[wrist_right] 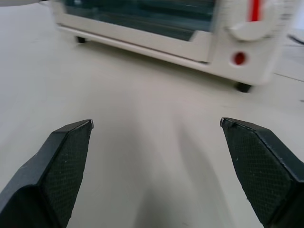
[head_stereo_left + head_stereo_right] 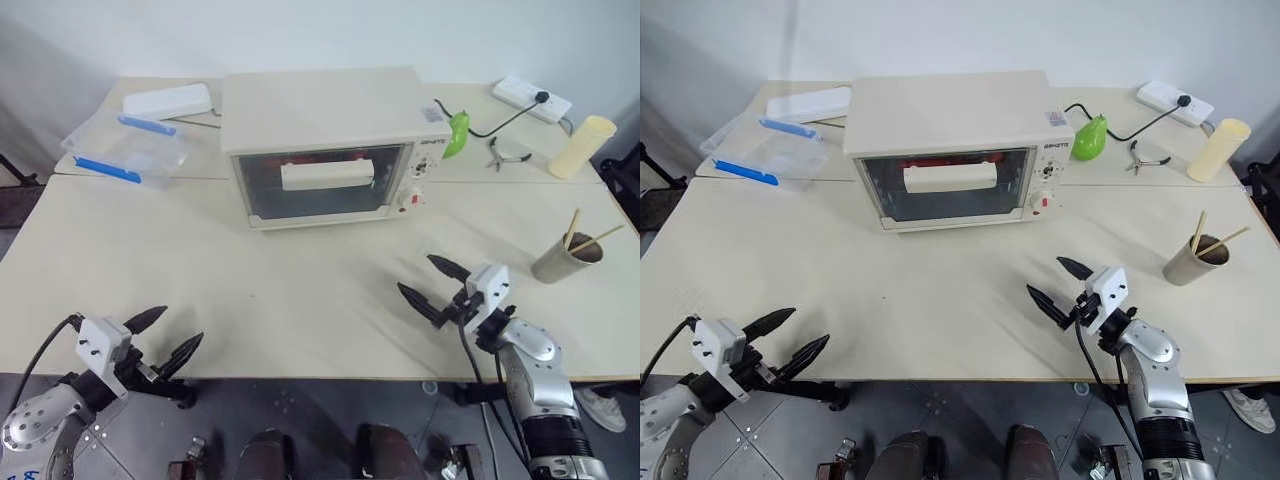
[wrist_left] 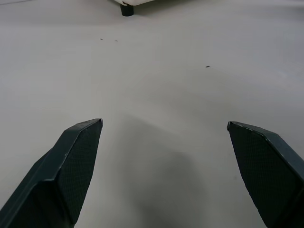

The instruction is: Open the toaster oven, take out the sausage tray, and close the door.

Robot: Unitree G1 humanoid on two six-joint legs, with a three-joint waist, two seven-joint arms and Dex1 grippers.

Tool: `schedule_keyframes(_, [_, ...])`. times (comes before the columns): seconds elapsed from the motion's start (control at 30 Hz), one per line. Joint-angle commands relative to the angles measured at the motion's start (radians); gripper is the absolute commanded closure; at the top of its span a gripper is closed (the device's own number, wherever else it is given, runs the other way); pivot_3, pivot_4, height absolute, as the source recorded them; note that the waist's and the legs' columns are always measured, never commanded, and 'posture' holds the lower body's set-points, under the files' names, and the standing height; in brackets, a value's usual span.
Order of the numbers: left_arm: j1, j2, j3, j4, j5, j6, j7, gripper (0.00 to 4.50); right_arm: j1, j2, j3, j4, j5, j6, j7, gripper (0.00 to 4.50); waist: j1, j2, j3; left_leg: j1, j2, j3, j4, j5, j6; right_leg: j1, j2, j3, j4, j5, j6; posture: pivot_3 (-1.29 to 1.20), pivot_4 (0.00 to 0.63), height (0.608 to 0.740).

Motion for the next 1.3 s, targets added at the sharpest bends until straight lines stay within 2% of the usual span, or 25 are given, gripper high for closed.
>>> schedule_keyframes(0.03, [-0.019, 0.011, 0.022, -0.052, -0.022, 0.013, 0.02, 0.04, 0.008, -0.019, 0.011, -0.046, 0.014, 0.006, 0.036, 0.0, 0.002, 0.0, 0.0, 0.0, 0.0, 0.0, 0.0, 0.0, 0.0, 0.0, 0.0, 0.0, 0.0, 0.0, 0.0, 0.0, 0.15, 0.74])
schedule_keyframes(0.1, [-0.018, 0.018, 0.022, -0.076, -0.061, 0.061, 0.014, 0.04, 0.0, -0.017, 0.011, -0.066, 0.034, 0.039, 0.034, 0.0, 0.001, 0.0, 0.0, 0.0, 0.0, 0.0, 0.0, 0.0, 0.0, 0.0, 0.0, 0.0, 0.0, 0.0, 0.0, 0.0, 0.15, 0.74])
schedule_keyframes(0.2, [-0.068, 0.031, 0.066, -0.117, -0.241, 0.197, 0.022, 0.04, -0.1, -0.005, 0.014, -0.163, 0.136, 0.232, -0.003, 0.0, -0.003, 0.0, 0.0, 0.0, 0.001, 0.0, 0.0, 0.0, 0.0, 0.0, 0.0, 0.001, 0.001, 0.0, 0.0, 0.0, 0.15, 0.74])
schedule_keyframes(0.23, [-0.092, 0.032, 0.097, -0.12, -0.345, 0.239, 0.003, 0.04, -0.142, 0.001, 0.015, -0.18, 0.163, 0.3, -0.027, 0.0, -0.007, 0.001, 0.0, 0.0, 0.001, 0.0, 0.0, 0.0, 0.0, 0.0, 0.0, 0.001, 0.001, 0.0, 0.0, 0.0, 0.15, 0.74])
schedule_keyframes(0.33, [-0.179, 0.02, 0.159, -0.104, -0.453, 0.277, 0.054, 0.04, -0.248, 0.028, 0.005, -0.183, 0.21, 0.429, -0.096, 0.0, -0.017, 0.001, 0.0, 0.001, 0.002, -0.002, 0.0, 0.001, -0.001, 0.0, 0.0, 0.0, 0.003, 0.0, -0.001, 0.0, 0.15, 0.74])
schedule_keyframes(0.57, [-0.229, 0.04, 0.118, -0.123, -0.403, 0.279, 0.041, 0.04, -0.442, 0.106, 0.039, -0.035, 0.146, 0.372, -0.09, 0.0, -0.018, 0.001, 0.0, -0.001, -0.001, -0.003, 0.0, -0.001, -0.001, -0.003, 0.0, -0.001, 0.007, 0.0, -0.001, 0.0, 0.15, 0.74])
schedule_keyframes(0.73, [-0.245, 0.036, 0.094, -0.115, -0.359, 0.255, 0.035, 0.04, -0.495, 0.147, 0.067, 0.016, 0.136, 0.319, -0.021, 0.0, -0.021, 0.001, 0.0, -0.001, -0.003, -0.002, 0.0, -0.001, -0.001, -0.003, 0.0, -0.002, 0.007, 0.0, -0.001, 0.0, 0.15, 0.74])
schedule_keyframes(0.97, [-0.208, 0.021, 0.086, -0.127, -0.346, 0.266, 0.054, 0.04, -0.457, 0.152, 0.094, -0.063, 0.156, 0.259, 0.127, 0.0, -0.022, 0.001, 0.0, -0.001, -0.001, -0.002, 0.0, -0.001, -0.002, -0.004, 0.001, -0.003, 0.007, 0.0, -0.001, 0.0, 0.15, 0.74])
schedule_keyframes(1.1, [-0.225, 0.011, 0.081, -0.114, -0.35, 0.27, 0.07, 0.04, -0.355, 0.098, 0.155, -0.148, 0.106, 0.205, 0.217, 0.0, -0.021, 0.001, 0.0, -0.002, -0.001, -0.001, -0.001, -0.001, -0.002, -0.006, 0.001, -0.003, 0.007, 0.0, -0.001, 0.0, 0.15, 0.74])
schedule_keyframes(1.2, [-0.294, -0.005, 0.101, -0.077, -0.403, 0.28, 0.091, 0.04, -0.291, 0.065, 0.179, -0.145, 0.033, 0.078, 0.249, 0.0, -0.02, 0.0, 0.0, -0.002, -0.002, 0.0, -0.001, -0.001, -0.003, -0.006, 0.001, -0.003, 0.007, 0.0, -0.001, 0.0, 0.15, 0.74])
schedule_keyframes(1.3, [-0.357, -0.019, 0.119, -0.039, -0.407, 0.262, 0.116, 0.58, -0.274, 0.054, 0.183, -0.12, -0.003, 0.001, 0.255, 0.0, -0.023, 0.0, 0.0, -0.002, -0.002, 0.002, 0.0, -0.001, -0.003, -0.006, 0.002, -0.003, 0.007, 0.0, -0.001, 0.0, 0.15, 0.74])
